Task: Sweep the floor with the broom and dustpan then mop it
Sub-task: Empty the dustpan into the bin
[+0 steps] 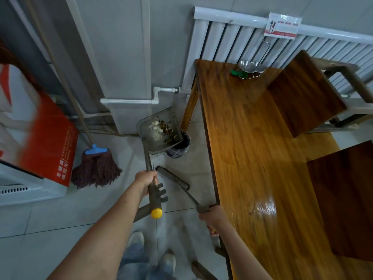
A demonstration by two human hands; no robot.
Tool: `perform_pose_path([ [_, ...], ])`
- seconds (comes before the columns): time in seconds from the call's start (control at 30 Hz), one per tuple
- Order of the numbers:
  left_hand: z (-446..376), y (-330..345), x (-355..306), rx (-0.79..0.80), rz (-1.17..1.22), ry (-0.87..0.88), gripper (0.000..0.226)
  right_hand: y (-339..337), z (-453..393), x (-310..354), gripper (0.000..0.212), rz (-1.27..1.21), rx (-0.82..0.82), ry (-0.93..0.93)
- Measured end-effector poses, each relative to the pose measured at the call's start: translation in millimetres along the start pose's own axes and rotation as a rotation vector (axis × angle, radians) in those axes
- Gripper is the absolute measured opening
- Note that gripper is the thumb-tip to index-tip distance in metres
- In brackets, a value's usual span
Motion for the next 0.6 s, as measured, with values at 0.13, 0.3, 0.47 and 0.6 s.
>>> perform_pose_path([
  [0.13, -0.5, 4.3, -2.9, -0.015, 0.020, -0.001, 0.025, -1.4, -2.6, -1.1, 0.023, -0.009, -0.001, 0.002],
  [0.3, -1.5, 11.5, -1.9, -0.013, 0.081, -0.018, 0.025, 0.3, -4.0, -2.3, 0.020, -0.020, 0.012, -0.004],
  [0.47, -0.8, 11.5, 0.9, 0.001, 0.095, -0.004, 0.025, -0.3, -6.6, -4.5, 0.015, -0.020, 0.033, -0.026],
  [0.6, -1.8, 10.7, 7.2, 0.012, 0.053, 0.009, 0.020, -1.5, -8.8, -10.4, 0.019, -0.007, 0.032, -0.033],
])
Point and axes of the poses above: each hand's wrist, its own z-axis away from the middle knuckle, its own y-axis out of the palm, x = y × z, the point moved 5 cm from there along -z, towards the middle knuckle, and after that the axes turned 2 degrees about y, right-handed, at the moved point
